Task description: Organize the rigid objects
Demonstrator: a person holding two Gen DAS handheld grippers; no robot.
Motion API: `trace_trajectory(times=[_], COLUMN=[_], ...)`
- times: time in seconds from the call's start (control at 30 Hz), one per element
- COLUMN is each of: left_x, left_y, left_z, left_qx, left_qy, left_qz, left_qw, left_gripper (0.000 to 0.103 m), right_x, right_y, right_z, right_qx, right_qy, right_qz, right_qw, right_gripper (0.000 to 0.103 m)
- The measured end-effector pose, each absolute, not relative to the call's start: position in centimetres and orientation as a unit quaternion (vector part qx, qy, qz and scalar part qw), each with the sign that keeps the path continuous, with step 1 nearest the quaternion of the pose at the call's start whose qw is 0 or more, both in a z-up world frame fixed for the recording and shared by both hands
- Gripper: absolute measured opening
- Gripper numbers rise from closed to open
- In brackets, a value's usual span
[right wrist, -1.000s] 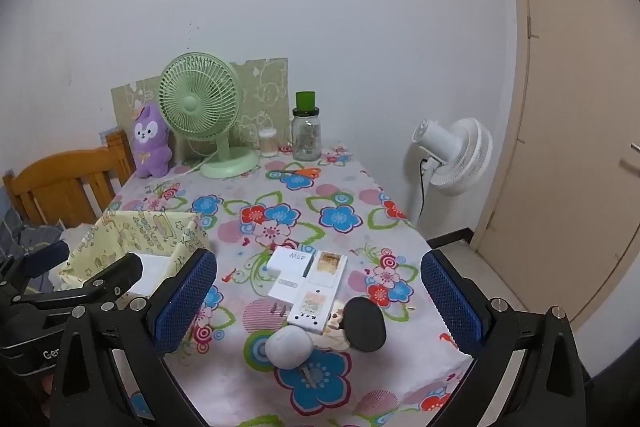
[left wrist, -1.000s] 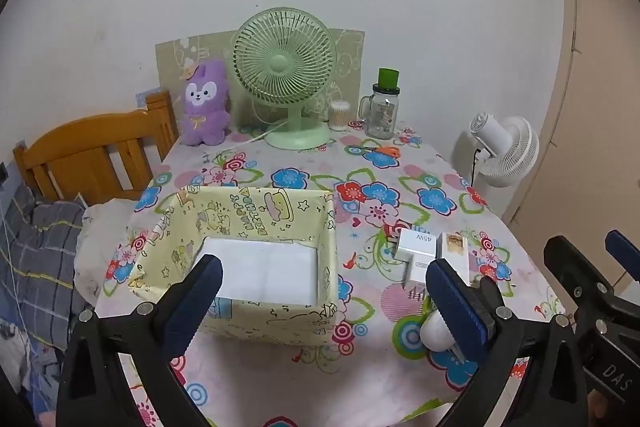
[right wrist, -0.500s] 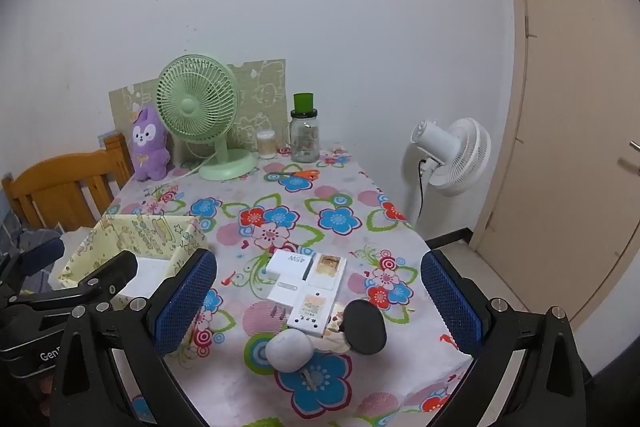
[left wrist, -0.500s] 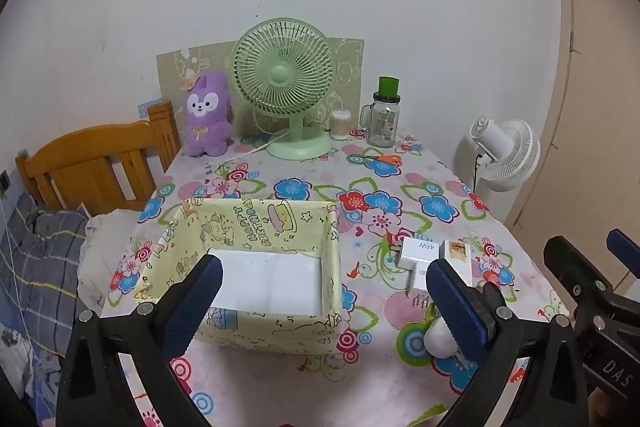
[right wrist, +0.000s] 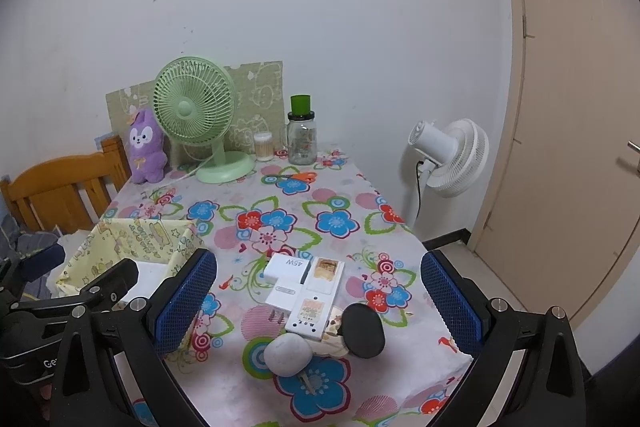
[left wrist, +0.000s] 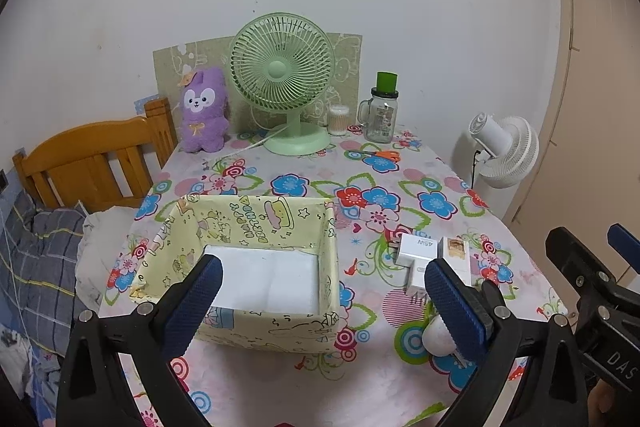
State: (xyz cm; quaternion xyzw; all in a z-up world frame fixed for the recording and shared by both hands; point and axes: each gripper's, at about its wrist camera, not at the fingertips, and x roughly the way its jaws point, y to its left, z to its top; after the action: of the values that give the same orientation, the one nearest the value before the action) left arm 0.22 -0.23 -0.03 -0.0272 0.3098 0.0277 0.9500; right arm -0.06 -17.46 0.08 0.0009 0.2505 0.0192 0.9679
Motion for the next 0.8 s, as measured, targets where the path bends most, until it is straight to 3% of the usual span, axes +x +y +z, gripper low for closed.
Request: trace_trajectory(times=[0.8], left_x=[0.1], left_y=[-0.2], left_z=[1.1], left_qx=[-0.023], left_qy=[0.294], left_qz=[0.032], left_qw=[0.955], left_gripper=[0.101], right_x=[-0.1], right_y=[-18.1], right_z=[0.6], right_qx=[0.007], right_qy=[0.243], right_qz=[0.015], right_qw=[0.97], right_gripper=[0.103])
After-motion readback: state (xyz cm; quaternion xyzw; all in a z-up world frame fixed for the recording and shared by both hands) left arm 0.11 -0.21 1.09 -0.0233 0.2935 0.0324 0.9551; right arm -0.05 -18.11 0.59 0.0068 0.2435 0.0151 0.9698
